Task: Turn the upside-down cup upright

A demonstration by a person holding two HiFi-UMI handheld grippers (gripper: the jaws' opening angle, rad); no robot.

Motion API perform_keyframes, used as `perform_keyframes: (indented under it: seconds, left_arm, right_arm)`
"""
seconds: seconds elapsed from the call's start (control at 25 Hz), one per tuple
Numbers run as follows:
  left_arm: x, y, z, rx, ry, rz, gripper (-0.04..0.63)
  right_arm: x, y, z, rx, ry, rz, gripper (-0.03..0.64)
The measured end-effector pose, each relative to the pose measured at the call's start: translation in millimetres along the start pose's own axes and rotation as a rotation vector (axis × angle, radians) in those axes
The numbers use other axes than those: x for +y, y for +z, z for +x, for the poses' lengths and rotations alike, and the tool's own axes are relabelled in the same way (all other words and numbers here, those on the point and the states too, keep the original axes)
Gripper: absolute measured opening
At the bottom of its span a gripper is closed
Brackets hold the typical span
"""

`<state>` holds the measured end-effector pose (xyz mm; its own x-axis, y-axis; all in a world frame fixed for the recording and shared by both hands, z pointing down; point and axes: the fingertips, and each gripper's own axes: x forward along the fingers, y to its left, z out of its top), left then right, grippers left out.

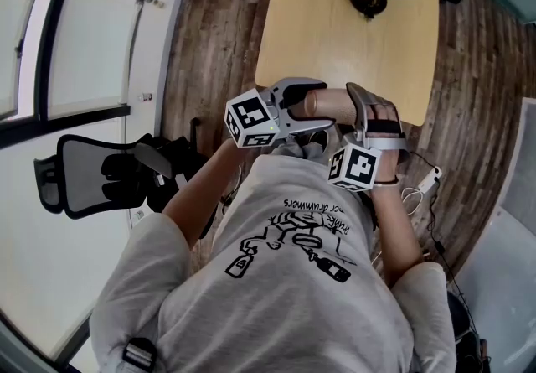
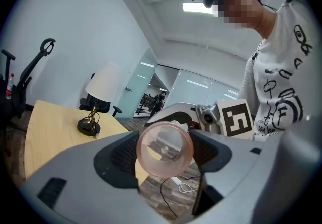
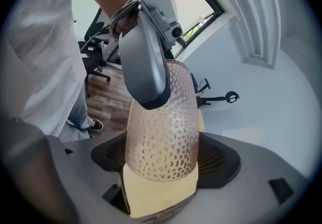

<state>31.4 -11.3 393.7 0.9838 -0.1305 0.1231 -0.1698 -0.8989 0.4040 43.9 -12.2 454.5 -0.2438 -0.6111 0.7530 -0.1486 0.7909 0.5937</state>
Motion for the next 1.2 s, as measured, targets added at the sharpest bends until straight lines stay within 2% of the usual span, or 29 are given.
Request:
perform_keyframes:
  seconds: [0.16,0.32,0.52,0.64,0.76,0.92,1.2]
  left_arm:
    - [1.3,13.5,-5.6,-0.056,0.037,0.023,0.334]
    - [-1.0,34.1,-12.3,-0.124,0.059,0.053,0.345]
    - [-11.8,62.7,-15.6,-0.215,0.018,0.087,0.347]
    - [-20.5,70.7,-8.3,-0.201,-0.008,0.153,0.348]
    - [-23.9,74.7,-1.3,-0.179,-0.017,0.191,0.348]
    - [-29.2,75.8,9.7,-0.145,-0.048,0.215,0.348]
    - [-28.9,70.1,26.4,-0.105,-0.062,0.255,0.335]
  right_arm:
    - [-7.6,1.4,-2.9,-0.052,-0.023,0.09,0.379]
    - [-16.4,5.8,-8.9,-0.19,-0.027,0.26,0.379]
    - [-26.1,23.1,-22.3,-0.484,0.014,0.526,0.379]
    - [-35.5,32.8,-34.9,-0.708,0.043,0.694,0.379]
    - [-40.7,34.3,-43.4,-0.855,0.071,0.824,0.379]
    - [-34.5,30.7,-42.2,-0.905,0.115,0.864,0.379]
    - [-34.8,31.8,-38.5,-0.946,0.097,0.858,0.379]
